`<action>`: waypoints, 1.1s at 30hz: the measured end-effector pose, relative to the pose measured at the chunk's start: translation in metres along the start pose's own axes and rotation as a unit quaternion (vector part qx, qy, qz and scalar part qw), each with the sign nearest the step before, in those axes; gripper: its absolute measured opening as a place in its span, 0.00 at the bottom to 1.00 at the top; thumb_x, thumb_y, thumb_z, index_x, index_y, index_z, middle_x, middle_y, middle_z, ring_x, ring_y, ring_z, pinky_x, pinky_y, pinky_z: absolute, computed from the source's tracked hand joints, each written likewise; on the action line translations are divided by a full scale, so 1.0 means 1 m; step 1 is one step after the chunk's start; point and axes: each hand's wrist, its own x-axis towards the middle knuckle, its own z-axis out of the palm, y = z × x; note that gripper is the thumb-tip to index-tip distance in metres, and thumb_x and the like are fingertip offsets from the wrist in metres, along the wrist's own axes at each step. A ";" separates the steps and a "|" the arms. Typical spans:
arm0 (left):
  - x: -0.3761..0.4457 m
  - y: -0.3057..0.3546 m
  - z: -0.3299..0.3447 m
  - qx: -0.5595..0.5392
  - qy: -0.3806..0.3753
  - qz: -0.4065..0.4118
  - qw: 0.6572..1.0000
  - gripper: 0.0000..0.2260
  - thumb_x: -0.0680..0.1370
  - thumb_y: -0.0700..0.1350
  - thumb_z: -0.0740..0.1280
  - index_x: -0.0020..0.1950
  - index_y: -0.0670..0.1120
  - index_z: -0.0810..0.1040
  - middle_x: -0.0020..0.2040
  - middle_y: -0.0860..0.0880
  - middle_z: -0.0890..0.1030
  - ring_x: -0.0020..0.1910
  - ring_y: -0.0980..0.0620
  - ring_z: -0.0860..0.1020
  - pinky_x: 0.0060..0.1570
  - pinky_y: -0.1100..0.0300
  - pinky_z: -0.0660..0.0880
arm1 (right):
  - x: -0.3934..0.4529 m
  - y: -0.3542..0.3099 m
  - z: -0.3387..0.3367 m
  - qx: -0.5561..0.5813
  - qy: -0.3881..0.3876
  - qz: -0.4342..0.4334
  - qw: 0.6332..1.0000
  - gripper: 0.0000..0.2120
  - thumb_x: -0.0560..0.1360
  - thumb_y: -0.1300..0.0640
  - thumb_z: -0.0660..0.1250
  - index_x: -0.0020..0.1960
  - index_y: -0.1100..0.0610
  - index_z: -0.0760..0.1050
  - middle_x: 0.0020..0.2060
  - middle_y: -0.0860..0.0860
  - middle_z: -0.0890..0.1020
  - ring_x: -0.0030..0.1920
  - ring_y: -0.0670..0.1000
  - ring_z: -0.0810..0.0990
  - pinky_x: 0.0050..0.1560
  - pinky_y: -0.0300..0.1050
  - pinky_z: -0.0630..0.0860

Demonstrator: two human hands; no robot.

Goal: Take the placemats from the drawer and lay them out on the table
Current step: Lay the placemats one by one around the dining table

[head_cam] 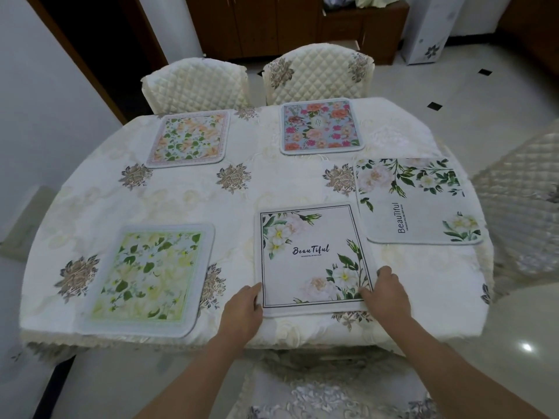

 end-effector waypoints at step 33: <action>-0.022 0.024 0.022 0.040 -0.019 0.010 0.999 0.22 0.79 0.45 0.61 0.74 0.50 0.65 0.55 0.50 0.73 0.49 0.49 0.77 0.45 0.56 0.75 | -0.030 0.053 -0.007 -0.026 0.022 -0.003 0.999 0.10 0.78 0.50 0.63 0.47 0.55 0.65 0.40 0.49 0.73 0.40 0.52 0.74 0.39 0.45 0.68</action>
